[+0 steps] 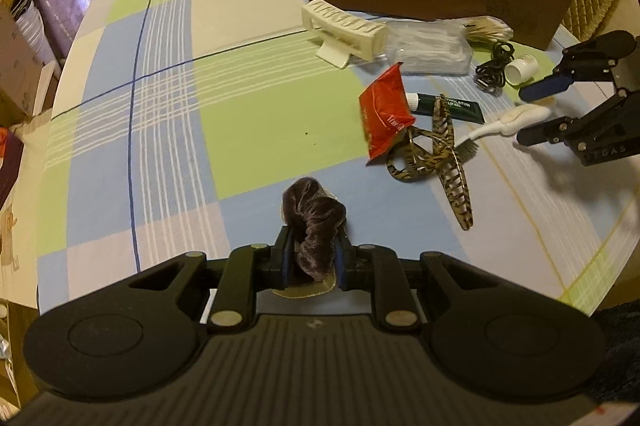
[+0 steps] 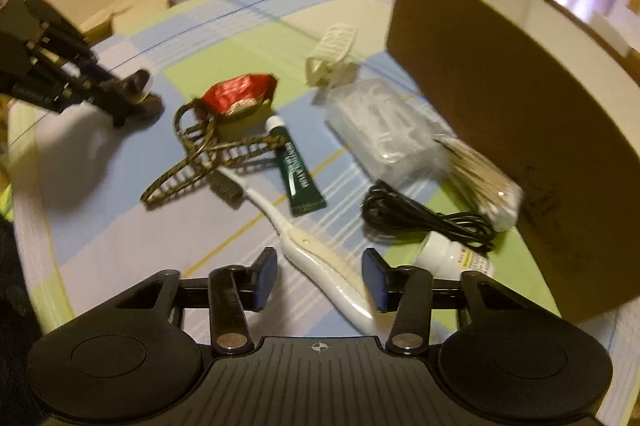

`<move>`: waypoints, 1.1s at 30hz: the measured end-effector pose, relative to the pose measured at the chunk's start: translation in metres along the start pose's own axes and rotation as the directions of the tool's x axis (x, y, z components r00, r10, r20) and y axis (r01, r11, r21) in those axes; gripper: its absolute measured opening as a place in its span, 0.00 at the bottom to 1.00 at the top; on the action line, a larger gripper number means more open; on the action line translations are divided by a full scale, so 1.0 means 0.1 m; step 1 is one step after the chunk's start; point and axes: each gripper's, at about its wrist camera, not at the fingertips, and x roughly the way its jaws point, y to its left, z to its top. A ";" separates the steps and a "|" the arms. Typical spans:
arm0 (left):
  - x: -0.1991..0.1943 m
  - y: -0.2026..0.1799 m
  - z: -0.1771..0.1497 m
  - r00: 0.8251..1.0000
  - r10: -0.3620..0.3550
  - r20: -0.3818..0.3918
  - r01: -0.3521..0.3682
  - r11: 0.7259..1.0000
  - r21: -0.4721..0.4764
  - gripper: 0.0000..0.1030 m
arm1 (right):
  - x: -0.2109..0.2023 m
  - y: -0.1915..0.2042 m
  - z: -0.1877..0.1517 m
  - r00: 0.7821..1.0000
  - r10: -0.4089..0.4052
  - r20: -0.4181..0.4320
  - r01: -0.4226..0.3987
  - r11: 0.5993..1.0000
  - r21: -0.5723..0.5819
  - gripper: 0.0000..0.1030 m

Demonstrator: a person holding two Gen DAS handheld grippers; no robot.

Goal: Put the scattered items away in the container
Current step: 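Grasp the brown scrunchie with the left tool while the right tool grasps the white toothbrush, then carry the scrunchie and toothbrush with both tools over the brown box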

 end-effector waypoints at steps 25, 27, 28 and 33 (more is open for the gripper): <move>0.04 0.03 0.02 1.000 -0.026 -0.011 0.026 1.000 -0.006 0.16 | -0.05 0.37 -0.16 0.996 -0.042 -0.075 0.049 0.994 0.102 0.17; 0.04 0.03 0.02 1.000 -0.028 -0.010 0.028 1.000 -0.003 0.16 | -0.06 0.39 -0.16 0.995 -0.054 -0.087 0.064 0.991 0.115 0.16; 0.04 0.02 0.02 1.000 -0.030 -0.009 0.030 1.000 -0.001 0.16 | -0.07 0.40 -0.16 0.994 -0.059 -0.092 0.070 0.990 0.122 0.16; 0.01 0.02 0.06 0.999 -0.044 0.000 0.044 0.999 0.001 0.15 | -0.18 0.42 -0.21 0.995 -0.052 -0.088 0.068 0.980 0.188 0.16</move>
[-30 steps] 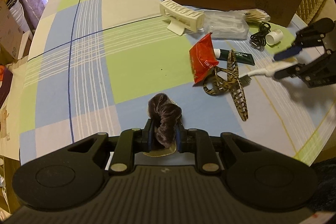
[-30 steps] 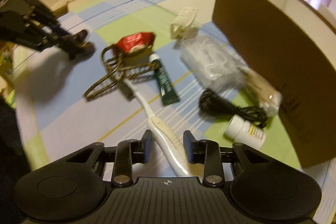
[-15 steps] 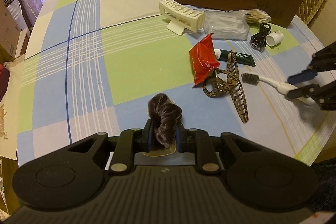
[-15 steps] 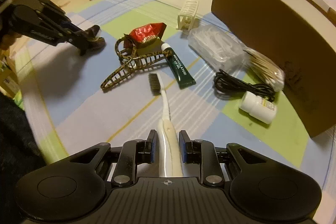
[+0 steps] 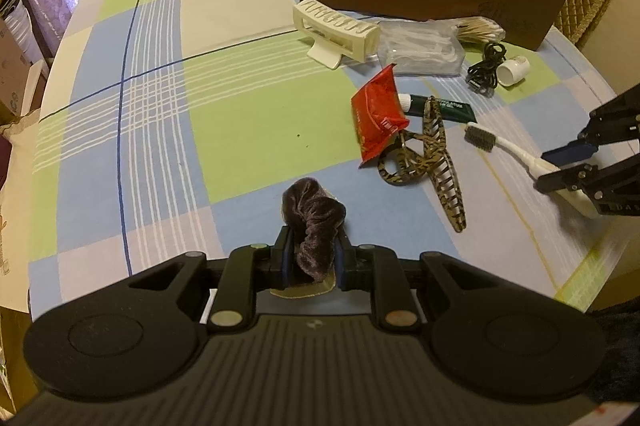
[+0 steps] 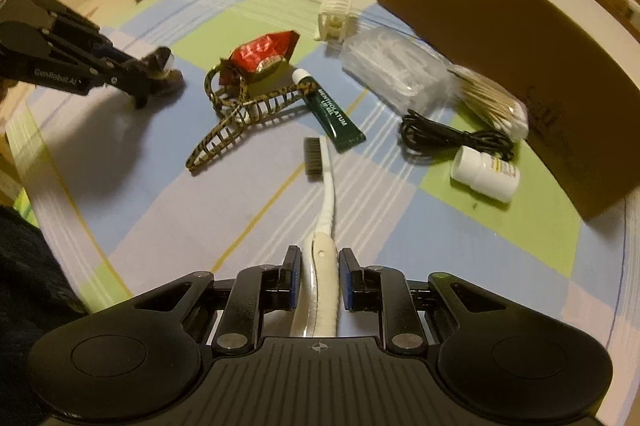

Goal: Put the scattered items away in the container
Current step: 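Carry the scrunchie and toothbrush with both tools over the brown box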

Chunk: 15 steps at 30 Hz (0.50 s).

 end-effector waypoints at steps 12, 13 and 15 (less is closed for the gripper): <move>-0.30 -0.13 0.40 0.990 -0.084 0.110 0.079 0.996 0.047 0.13 | -0.52 -0.31 0.16 0.991 -0.005 0.133 -0.025 0.973 0.227 0.16; -0.32 -0.15 0.46 0.988 -0.095 0.121 0.090 0.995 0.052 0.13 | -0.55 -0.35 0.19 0.989 -0.012 0.144 -0.023 0.970 0.240 0.16; -0.35 -0.19 0.60 0.983 -0.117 0.144 0.109 0.992 0.065 0.13 | -0.61 -0.43 0.25 0.986 -0.025 0.166 -0.019 0.966 0.259 0.16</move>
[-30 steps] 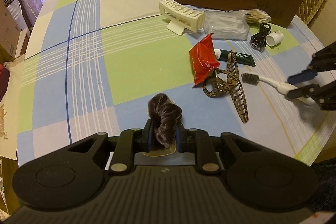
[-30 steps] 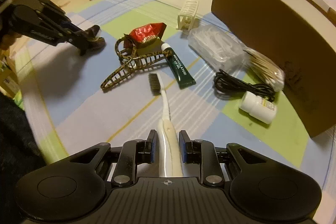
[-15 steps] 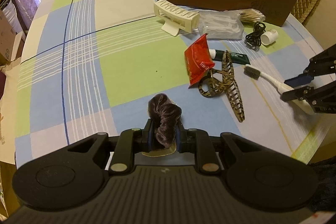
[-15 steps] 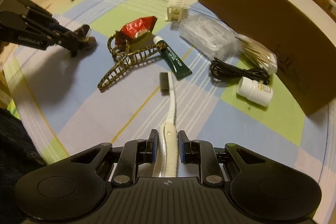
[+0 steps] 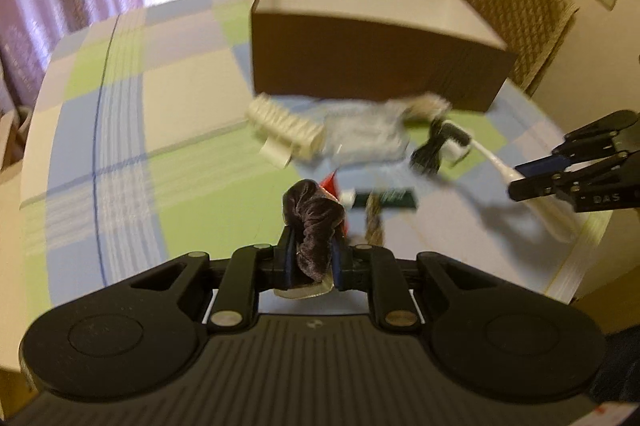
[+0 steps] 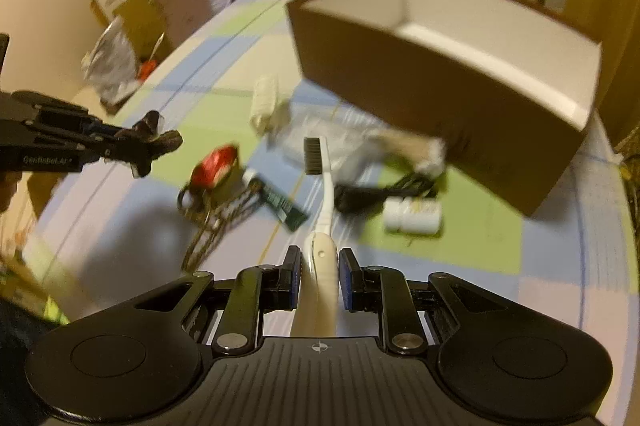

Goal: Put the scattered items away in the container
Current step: 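Carry the scrunchie and toothbrush with both tools over the brown box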

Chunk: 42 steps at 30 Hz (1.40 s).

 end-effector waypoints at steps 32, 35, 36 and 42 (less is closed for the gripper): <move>1.27 -0.54 2.44 0.985 -0.131 0.113 0.120 0.988 0.095 0.13 | 0.10 -1.26 1.81 0.955 -0.184 0.234 0.119 0.956 0.269 0.16; 1.52 -0.55 2.52 0.989 -0.129 0.067 0.123 0.989 0.086 0.13 | 0.27 -1.42 1.82 0.963 -0.195 0.185 0.132 0.943 0.306 0.16; 1.60 -0.55 2.53 0.991 -0.126 0.051 0.121 0.989 0.085 0.13 | 0.33 -1.47 1.82 0.966 -0.199 0.166 0.138 0.938 0.320 0.16; 2.16 -0.49 2.55 0.984 -0.134 -0.121 0.137 0.990 0.022 0.13 | 0.74 -1.73 1.74 0.978 -0.205 0.031 0.177 0.902 0.393 0.16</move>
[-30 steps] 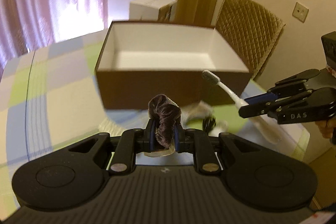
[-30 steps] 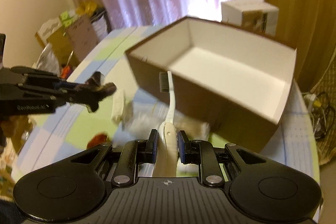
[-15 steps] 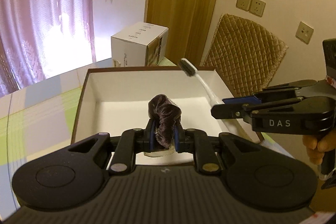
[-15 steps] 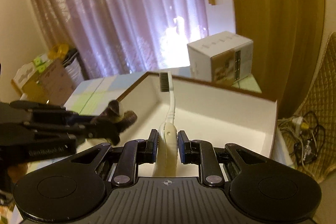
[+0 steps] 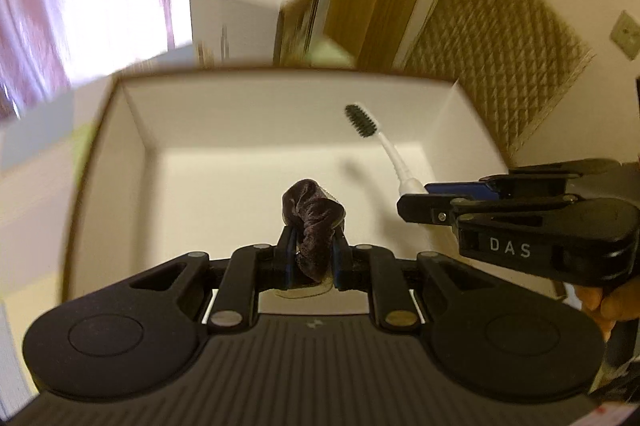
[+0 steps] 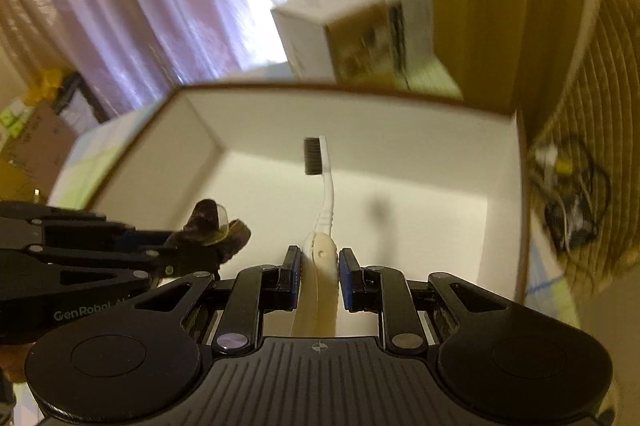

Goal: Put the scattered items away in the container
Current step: 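Carry the scrunchie and toothbrush with both tools over the brown box, then open both tools to drop the scrunchie and toothbrush into the box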

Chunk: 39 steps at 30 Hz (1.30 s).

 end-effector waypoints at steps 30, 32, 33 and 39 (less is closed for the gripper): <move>0.31 0.08 -0.06 0.976 0.187 -0.114 -0.173 0.977 0.125 0.57 | 0.24 -0.06 -0.10 0.988 -0.047 -0.147 0.043 0.999 -0.033 0.59; 0.29 0.10 -0.07 0.976 0.186 -0.115 -0.173 0.978 0.116 0.58 | 0.22 -0.07 -0.12 0.987 -0.037 -0.153 0.032 0.999 -0.031 0.62; 0.29 0.10 -0.07 0.975 0.188 -0.117 -0.174 0.978 0.116 0.60 | 0.21 -0.06 -0.13 0.987 -0.036 -0.156 0.032 0.999 -0.032 0.64; 0.25 0.10 -0.11 0.972 0.204 -0.114 -0.190 0.974 0.122 0.65 | 0.17 0.03 -0.18 0.987 -0.047 -0.155 0.038 0.997 -0.062 0.73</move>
